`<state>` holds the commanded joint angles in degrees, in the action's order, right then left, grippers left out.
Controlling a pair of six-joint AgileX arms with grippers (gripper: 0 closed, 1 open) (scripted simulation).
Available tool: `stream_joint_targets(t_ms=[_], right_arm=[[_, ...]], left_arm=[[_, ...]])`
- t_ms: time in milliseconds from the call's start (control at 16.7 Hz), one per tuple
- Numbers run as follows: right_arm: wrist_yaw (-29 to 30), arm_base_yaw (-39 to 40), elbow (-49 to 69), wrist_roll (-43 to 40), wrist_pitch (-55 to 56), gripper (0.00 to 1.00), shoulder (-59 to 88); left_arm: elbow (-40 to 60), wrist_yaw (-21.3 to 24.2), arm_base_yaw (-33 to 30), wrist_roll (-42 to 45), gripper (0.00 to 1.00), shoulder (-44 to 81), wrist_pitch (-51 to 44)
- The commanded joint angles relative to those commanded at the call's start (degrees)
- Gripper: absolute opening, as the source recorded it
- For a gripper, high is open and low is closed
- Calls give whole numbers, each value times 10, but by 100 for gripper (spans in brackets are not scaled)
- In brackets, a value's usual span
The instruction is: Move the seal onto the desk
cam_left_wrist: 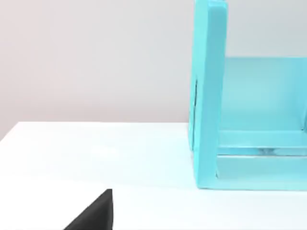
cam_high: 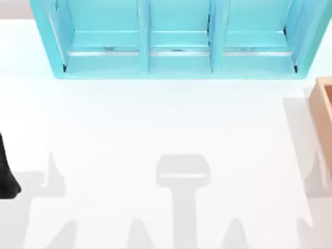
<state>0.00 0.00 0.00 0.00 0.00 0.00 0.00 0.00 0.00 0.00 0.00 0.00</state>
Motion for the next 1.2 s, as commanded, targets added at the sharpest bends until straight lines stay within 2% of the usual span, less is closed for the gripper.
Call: stream_joint_targets(t_ms=[240,420,1200], right_arm=[[0,-6,19,-6,-18,100,19],[0,-26,91,-26,-87,100,92],[-2,-164,608,-160,-607,100,736]], left_arm=[[0,0,0,0,100,0,0],[0,0,0,0,100,0,0],[0,0,0,0,100,0,0]])
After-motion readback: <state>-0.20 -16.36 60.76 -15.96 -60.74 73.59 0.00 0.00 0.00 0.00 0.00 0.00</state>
